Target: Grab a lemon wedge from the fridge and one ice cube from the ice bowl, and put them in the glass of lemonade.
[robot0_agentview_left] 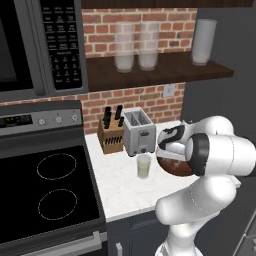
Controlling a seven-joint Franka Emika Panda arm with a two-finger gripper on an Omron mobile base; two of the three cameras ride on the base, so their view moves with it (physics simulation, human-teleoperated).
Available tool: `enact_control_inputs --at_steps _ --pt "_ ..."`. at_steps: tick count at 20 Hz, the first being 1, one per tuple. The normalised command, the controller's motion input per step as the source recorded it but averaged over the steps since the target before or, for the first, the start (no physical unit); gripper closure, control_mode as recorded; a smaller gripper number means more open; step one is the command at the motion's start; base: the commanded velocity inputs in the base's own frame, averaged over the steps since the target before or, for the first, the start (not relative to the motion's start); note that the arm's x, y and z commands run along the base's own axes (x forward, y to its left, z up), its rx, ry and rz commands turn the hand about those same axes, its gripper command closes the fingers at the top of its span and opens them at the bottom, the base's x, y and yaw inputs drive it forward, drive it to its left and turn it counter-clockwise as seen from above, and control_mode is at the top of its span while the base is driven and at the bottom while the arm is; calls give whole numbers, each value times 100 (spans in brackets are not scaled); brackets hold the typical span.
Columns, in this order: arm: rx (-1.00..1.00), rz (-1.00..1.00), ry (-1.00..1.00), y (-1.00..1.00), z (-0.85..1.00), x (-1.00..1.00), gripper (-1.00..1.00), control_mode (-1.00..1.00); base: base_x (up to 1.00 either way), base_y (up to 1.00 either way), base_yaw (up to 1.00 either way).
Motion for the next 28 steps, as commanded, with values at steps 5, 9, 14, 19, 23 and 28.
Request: enact_control_inputs --at_steps 5,9,14,19,23,28 --pt "0 0 0 0 -25 0 100 -100 0 0 0" --pt "0 0 0 0 -21 0 100 -100 0 0 0" --pt "0 0 0 0 -5 0 100 -100 0 0 0" --pt "0 0 0 0 40 -31 100 -100 0 0 0" --pt "0 0 -1 1 91 -56 100 -100 0 0 0" --pt "-1 5 0 20 77 -48 100 -100 0 0 0"
